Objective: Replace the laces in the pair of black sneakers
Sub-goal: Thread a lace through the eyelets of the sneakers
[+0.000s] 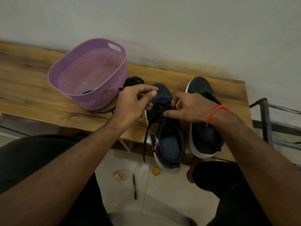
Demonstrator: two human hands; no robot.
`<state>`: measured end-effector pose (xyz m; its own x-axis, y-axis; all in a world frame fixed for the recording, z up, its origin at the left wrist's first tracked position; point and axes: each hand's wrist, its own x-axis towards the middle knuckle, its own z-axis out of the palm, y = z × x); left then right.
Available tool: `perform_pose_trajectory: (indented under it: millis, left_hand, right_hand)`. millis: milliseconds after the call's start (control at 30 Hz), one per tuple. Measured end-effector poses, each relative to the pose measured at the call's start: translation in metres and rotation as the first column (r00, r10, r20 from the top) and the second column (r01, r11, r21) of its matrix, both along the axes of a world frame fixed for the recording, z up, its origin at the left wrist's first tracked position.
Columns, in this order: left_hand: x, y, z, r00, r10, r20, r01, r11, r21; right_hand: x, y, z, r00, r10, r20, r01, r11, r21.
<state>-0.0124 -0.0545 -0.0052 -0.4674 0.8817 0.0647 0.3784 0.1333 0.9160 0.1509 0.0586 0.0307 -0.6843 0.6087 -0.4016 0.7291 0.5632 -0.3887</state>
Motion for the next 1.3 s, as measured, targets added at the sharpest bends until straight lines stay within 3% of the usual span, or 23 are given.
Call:
perform_pose_trajectory:
  millis: [300,400,900,1300]
  left_hand:
    - [0.018,0.004,-0.013,0.939,-0.158,-0.307,0.103,0.977,-0.188]
    - [0.025,0.004,-0.019,0.910,-0.181,-0.373,0.071,0.955,-0.288]
    - [0.030,0.008,-0.013,0.938,-0.133,-0.319,0.026,0.948,-0.318]
    - [0.032,0.006,-0.016,0.888,-0.177,-0.424,0.032,0.944,-0.328]
  right_hand:
    - [0.005,0.014,0.002,0.992,-0.117,-0.046,0.106,0.975,-0.194]
    - [0.010,0.019,-0.002,0.982,-0.171,-0.084,0.143,0.951,-0.275]
    - [0.013,0.024,-0.005,0.978,-0.177,-0.113,0.128,0.929,-0.348]
    - [0.013,0.020,-0.005,0.983,-0.147,-0.105,0.109,0.945,-0.309]
